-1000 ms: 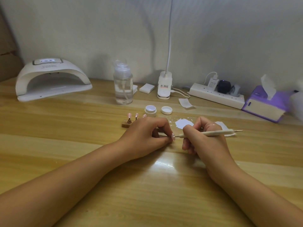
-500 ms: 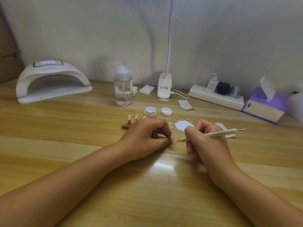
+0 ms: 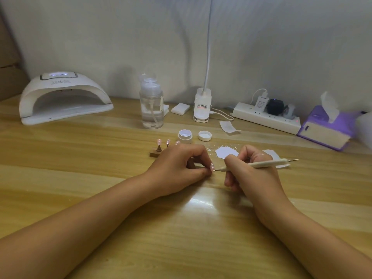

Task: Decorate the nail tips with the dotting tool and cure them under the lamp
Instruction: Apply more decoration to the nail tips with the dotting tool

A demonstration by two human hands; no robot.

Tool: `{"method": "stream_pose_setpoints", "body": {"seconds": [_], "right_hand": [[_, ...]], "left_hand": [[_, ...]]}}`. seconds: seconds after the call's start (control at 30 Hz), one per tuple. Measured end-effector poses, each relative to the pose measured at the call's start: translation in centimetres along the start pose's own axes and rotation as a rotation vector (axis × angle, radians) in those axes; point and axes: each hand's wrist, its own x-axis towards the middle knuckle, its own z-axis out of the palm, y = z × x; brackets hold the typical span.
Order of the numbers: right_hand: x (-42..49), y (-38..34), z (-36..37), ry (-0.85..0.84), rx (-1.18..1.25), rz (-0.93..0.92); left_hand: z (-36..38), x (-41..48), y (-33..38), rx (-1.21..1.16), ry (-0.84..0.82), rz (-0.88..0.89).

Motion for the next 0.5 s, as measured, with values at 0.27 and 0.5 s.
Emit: {"method": "stream_pose_setpoints", "body": {"seconds": [0.27, 0.5], "right_hand": [[-0.01, 0.05, -0.01, 0.003, -0.009, -0.010], [0.03, 0.07, -0.10, 0.023, 0.017, -0.010]], "left_hand": [[0.00, 0.04, -0.01, 0.005, 0.000, 0.012], [0.05, 0.06, 0.05, 0.004, 0.003, 0.009]]}}
